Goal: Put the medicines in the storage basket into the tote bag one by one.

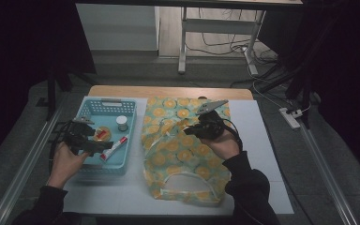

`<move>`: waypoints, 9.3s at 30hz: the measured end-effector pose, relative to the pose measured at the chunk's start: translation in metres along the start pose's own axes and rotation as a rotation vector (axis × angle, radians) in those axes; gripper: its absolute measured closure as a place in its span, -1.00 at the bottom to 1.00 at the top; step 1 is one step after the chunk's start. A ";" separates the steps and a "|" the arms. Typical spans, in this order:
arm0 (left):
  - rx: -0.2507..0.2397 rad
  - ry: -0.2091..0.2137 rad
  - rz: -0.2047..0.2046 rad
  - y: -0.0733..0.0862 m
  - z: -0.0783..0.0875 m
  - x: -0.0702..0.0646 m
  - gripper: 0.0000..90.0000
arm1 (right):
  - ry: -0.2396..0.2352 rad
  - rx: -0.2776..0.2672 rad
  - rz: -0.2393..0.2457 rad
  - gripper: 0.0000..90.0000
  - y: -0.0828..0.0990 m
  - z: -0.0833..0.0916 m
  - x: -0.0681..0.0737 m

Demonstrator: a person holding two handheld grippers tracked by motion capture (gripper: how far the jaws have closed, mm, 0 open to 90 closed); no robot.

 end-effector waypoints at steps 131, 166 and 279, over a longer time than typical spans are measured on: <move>0.079 0.133 -0.135 -0.025 -0.003 -0.063 -0.54 | -0.007 -0.022 0.017 1.00 -0.001 0.000 0.002; 0.080 0.324 -0.256 -0.021 -0.028 -0.157 -0.54 | -0.002 -0.020 0.011 1.00 0.000 -0.001 -0.001; 0.050 0.326 -0.225 -0.035 -0.138 -0.191 -0.96 | 0.029 0.016 0.012 1.00 0.017 -0.017 -0.012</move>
Point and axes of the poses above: each handheld gripper's, and its own axes: z roughly backward along the jaws, y roughly out of its underside, x roughly to its left, the point moved 6 cm from there along -z, roughly forward along the jaws, and after that the axes turned 14 degrees about -x, right-handed, at the moved point
